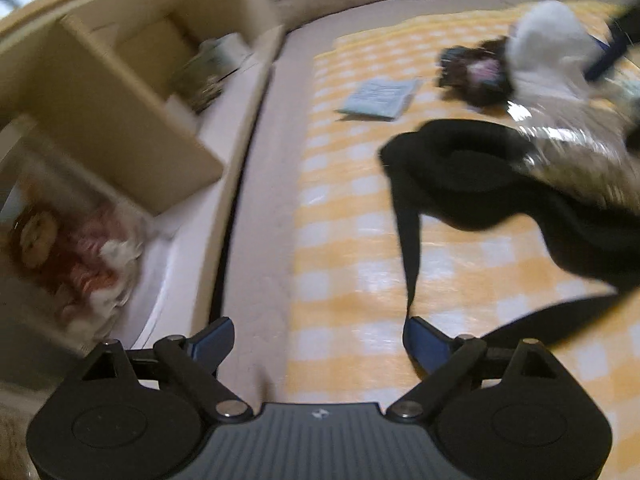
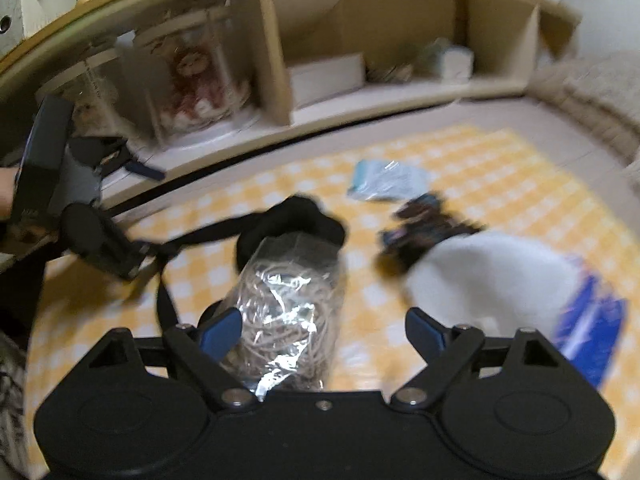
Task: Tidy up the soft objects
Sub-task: 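Grasp the clear cable bag with the right gripper while the left gripper grasps the black eye mask, then lift the cable bag with the right gripper while the left gripper lifts the eye mask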
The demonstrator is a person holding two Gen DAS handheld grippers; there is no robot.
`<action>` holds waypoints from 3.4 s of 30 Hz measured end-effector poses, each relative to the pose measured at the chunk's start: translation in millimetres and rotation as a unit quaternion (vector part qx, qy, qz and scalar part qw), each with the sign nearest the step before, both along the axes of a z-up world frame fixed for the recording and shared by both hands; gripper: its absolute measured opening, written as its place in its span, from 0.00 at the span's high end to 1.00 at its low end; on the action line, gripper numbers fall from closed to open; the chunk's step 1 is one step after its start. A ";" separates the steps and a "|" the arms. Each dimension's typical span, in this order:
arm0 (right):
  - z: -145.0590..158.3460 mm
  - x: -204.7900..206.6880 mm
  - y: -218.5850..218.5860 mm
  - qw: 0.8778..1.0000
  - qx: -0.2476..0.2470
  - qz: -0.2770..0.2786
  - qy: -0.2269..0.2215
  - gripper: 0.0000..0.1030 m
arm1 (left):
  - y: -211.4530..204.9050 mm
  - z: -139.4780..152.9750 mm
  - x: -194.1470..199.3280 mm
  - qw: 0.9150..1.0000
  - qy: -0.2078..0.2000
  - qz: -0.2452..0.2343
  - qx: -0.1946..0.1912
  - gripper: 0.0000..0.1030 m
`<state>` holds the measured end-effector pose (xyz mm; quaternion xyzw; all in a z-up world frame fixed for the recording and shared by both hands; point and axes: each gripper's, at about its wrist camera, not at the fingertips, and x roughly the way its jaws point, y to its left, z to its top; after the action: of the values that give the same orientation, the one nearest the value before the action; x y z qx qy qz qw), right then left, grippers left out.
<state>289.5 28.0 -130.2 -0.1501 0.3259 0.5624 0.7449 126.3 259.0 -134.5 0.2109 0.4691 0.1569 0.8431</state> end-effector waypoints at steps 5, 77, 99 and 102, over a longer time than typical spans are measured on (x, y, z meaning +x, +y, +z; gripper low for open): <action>-7.6 0.2 18.7 0.997 0.023 -0.009 0.067 0.09 | 12.3 16.9 3.4 0.989 -0.039 0.041 -0.139 0.11; 54.8 -69.4 -105.4 0.973 -0.020 -0.218 -0.075 0.49 | -138.2 80.6 19.3 0.965 -0.152 0.014 -0.213 0.49; 137.7 -76.3 -239.8 0.893 0.075 -0.428 -0.116 0.49 | -234.7 148.2 33.0 0.930 -0.242 -0.098 -0.258 0.49; 139.7 -77.6 -261.7 0.879 0.076 -0.457 -0.110 0.49 | -253.6 152.1 43.0 0.921 -0.250 -0.118 -0.274 0.49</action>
<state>211.9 -233.7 9.5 0.0116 0.2302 0.1624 0.9594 169.3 5.4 17.6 -0.0207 0.2391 -0.0307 0.9703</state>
